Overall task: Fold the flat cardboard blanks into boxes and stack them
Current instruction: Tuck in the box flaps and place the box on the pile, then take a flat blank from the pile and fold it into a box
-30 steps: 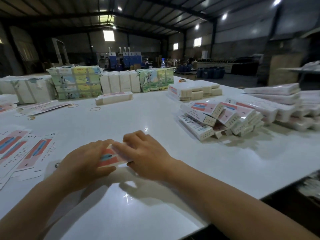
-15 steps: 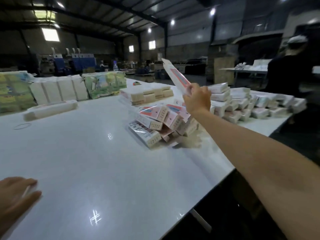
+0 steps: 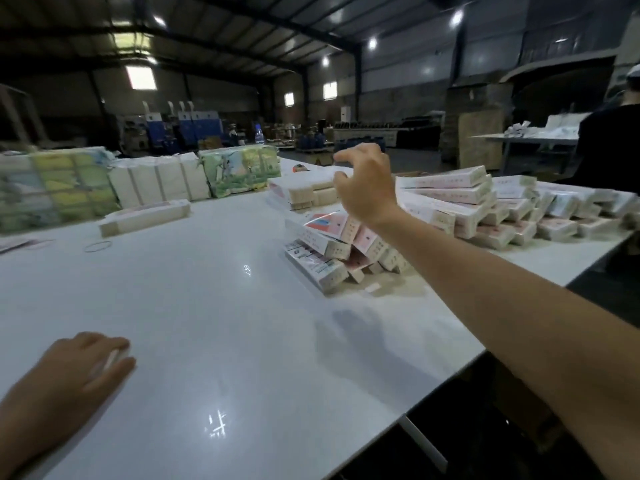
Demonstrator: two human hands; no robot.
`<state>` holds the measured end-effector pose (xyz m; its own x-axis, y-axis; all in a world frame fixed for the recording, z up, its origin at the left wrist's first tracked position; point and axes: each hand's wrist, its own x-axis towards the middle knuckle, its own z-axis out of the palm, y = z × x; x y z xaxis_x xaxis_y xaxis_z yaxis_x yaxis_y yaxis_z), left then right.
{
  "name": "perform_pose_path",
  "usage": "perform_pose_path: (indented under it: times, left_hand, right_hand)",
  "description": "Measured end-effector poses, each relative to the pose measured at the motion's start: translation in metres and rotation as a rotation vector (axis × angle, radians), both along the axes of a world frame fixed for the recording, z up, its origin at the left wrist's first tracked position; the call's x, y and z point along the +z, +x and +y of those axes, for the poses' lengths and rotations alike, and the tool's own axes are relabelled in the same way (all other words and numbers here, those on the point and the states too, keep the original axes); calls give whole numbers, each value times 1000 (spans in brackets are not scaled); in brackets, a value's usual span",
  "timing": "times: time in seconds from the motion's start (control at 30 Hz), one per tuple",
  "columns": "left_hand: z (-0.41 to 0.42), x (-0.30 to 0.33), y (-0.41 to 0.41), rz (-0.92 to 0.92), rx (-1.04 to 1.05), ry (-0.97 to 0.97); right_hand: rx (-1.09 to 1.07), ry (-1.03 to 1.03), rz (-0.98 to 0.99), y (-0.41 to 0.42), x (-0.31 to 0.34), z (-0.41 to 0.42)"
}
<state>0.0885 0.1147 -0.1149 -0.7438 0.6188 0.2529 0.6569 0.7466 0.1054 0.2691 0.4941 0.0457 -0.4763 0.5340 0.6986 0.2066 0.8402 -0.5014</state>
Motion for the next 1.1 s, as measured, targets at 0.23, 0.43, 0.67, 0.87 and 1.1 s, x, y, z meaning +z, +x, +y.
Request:
perform_pose_path:
  times: [0.23,0.43,0.67,0.87,1.1]
  left_hand:
    - [8,14,44,22,55,187]
    - [7,18,53,-17,41,236]
    - [-79,75,-30,-27,489,156]
    - [-210,75,-85,-179,1093,-9]
    - [-234,88,-118,-273,1037,165]
  right_hand:
    - [482,250,-529,-50,-80,-170]
    - [539,258,-657,-61,-142,-189]
    - [543,233,-531,-62,-146,-187]
    - [499,165,-479,-67,-151,-193]
    - [497,141,-484,-68,-146,-195]
